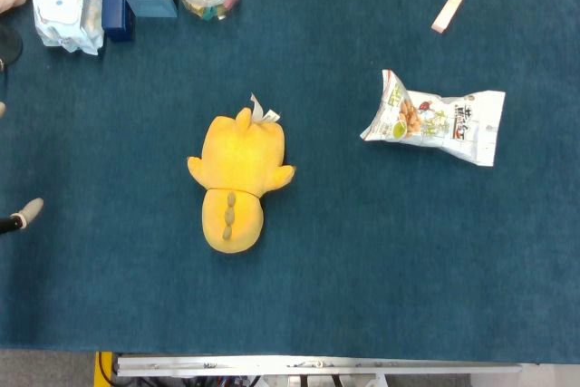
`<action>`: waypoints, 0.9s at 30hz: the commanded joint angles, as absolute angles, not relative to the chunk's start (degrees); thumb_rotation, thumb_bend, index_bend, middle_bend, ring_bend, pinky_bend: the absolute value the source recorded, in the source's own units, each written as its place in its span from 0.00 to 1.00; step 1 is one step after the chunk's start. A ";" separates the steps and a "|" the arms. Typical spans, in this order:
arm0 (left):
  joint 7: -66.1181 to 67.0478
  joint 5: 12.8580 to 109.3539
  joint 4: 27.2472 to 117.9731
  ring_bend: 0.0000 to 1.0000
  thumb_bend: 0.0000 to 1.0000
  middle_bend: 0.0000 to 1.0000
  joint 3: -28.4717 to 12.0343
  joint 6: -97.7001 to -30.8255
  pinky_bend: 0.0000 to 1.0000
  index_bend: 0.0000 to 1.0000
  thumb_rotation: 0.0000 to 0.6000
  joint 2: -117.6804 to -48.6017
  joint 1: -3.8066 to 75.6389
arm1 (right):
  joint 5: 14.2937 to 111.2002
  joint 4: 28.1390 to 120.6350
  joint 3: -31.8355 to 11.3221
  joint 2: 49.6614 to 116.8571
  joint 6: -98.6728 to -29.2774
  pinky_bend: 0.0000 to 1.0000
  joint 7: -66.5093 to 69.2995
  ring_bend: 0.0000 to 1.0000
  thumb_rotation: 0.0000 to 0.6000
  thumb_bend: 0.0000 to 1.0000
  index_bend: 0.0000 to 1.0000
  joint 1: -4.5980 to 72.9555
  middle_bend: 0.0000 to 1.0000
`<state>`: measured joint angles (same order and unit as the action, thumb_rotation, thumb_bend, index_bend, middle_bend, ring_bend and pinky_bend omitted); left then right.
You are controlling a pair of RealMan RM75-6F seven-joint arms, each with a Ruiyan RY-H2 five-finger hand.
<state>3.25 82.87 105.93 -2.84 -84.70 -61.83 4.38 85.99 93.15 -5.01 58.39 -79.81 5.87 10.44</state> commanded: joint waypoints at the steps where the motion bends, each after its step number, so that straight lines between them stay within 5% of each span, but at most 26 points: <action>1: 3.25 82.96 105.89 0.10 0.03 0.13 -2.74 -84.71 0.12 0.11 1.00 -61.80 4.34 | 85.99 93.16 -4.98 58.40 -79.77 0.41 5.83 0.38 1.00 0.18 0.49 10.45 0.52; 27: -2.14 86.68 104.07 0.10 0.03 0.13 -2.32 -80.47 0.12 0.11 1.00 -62.26 7.57 | 85.26 93.37 -5.90 57.54 -80.93 0.41 5.99 0.38 1.00 0.18 0.49 10.14 0.52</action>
